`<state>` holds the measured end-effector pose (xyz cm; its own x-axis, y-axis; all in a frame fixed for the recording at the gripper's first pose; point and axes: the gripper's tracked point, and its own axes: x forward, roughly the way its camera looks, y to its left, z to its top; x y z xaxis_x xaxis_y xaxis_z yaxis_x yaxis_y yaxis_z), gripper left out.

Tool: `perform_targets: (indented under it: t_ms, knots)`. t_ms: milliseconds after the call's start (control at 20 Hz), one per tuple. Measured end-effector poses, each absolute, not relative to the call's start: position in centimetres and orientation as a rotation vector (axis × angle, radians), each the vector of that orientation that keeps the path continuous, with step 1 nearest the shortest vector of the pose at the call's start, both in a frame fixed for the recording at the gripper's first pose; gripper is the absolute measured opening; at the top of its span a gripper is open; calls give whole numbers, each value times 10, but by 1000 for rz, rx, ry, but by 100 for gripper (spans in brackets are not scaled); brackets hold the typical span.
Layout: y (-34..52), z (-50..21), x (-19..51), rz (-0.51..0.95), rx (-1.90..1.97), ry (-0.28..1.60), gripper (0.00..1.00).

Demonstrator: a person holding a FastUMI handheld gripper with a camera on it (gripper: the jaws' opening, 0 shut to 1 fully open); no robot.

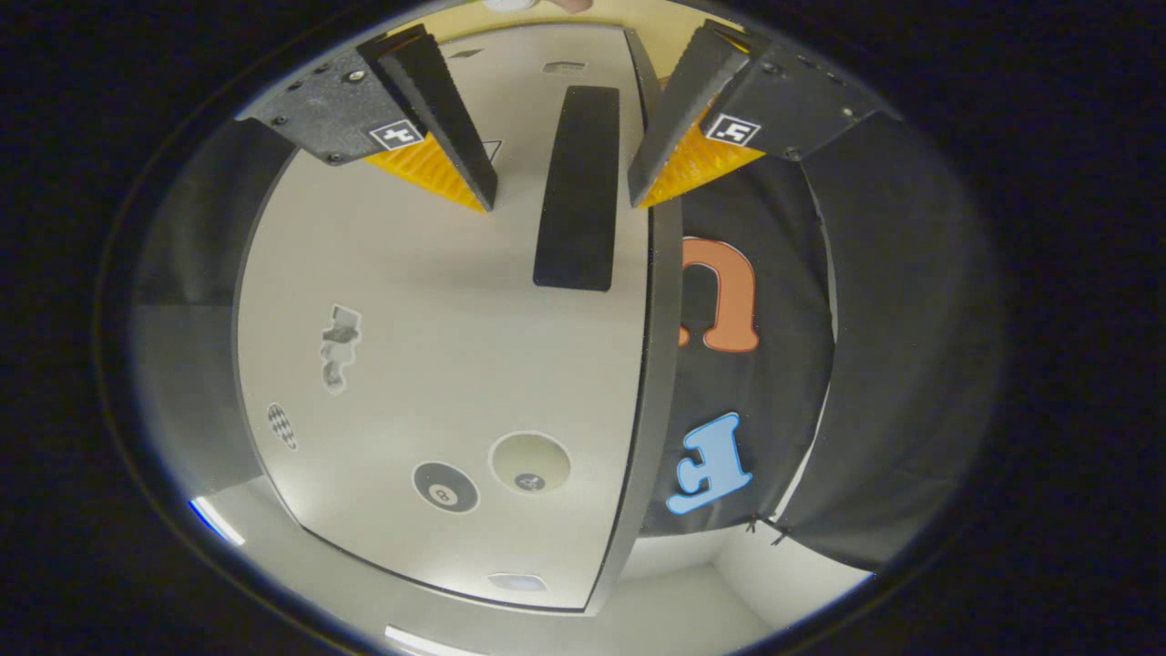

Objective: Open the shoe cabinet door, grab the shoes and put them into the shoe cabinet, then close the shoe cabinet door.

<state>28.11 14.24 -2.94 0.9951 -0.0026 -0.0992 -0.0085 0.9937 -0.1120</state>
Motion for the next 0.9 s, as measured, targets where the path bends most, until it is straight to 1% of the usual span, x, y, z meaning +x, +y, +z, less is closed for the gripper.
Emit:
perform_targets:
  t_ms: [50,100,200,350,400,450,650,900]
  knots:
    - [145,-30,281,-2,-120,118,96]
    - [148,-30,280,-6,-129,134,93]
    - [151,-38,280,-14,-173,183,79]
    - [146,-48,278,-9,-81,194,48]
    - [147,-46,275,18,-63,190,38]
    - [147,-46,276,35,-62,186,31]
    - [147,-44,263,92,-85,161,26]
    - [144,-41,238,219,-83,167,26]
